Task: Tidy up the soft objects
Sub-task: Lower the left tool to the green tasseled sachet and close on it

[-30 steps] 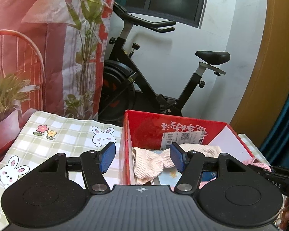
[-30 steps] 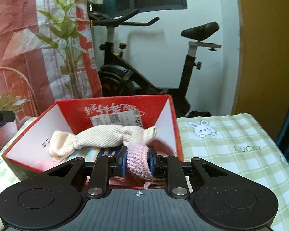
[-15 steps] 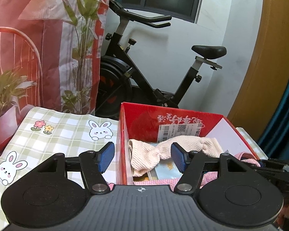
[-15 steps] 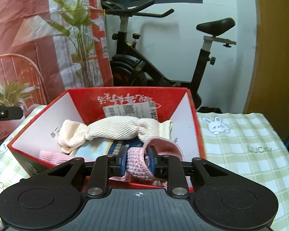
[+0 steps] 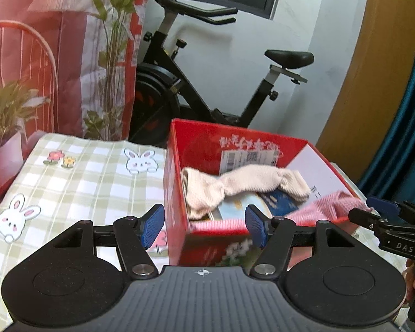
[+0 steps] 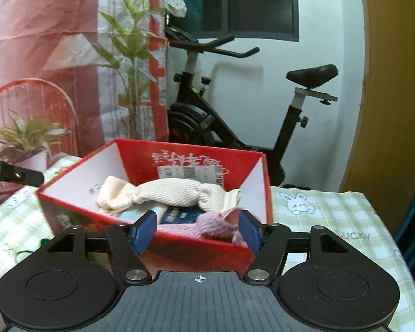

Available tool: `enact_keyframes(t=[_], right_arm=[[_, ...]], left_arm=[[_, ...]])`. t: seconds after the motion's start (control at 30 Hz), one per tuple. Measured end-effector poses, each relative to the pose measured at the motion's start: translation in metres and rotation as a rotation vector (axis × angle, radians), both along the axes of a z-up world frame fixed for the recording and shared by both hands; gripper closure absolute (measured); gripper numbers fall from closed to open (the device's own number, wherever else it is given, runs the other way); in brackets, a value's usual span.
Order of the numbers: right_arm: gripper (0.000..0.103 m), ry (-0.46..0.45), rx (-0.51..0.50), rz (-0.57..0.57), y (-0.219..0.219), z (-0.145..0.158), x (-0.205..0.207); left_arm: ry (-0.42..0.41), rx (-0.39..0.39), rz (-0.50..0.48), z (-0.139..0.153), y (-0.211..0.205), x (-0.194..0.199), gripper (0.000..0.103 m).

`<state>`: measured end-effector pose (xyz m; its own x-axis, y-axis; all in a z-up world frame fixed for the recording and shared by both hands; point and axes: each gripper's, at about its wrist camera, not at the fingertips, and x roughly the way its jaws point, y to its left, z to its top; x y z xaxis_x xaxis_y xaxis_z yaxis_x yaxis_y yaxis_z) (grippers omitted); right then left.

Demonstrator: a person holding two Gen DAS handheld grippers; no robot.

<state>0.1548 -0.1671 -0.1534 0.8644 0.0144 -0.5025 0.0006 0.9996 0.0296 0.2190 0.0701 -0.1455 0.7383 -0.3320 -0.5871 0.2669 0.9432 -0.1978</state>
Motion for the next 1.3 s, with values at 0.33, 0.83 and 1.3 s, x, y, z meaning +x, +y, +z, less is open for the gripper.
enact_keyframes(t=[0.33,0.83,1.3], right_arm=[[0.041,0.026,0.048,0.049,0.012,-0.016,-0.028],[0.041,0.164,0.086,0.099,0.026,-0.057,-0.018],[0.041,0.206,0.068,0.259,0.060,-0.071,-0.008]], left_arm=[[0.097,-0.035,-0.031,-0.027,0.012,-0.012,0.038],[0.264,-0.181,0.021,-0.082,0.024,0.013,0.059],[0.324,-0.239,-0.123,-0.097,-0.022,0.010,0.063]])
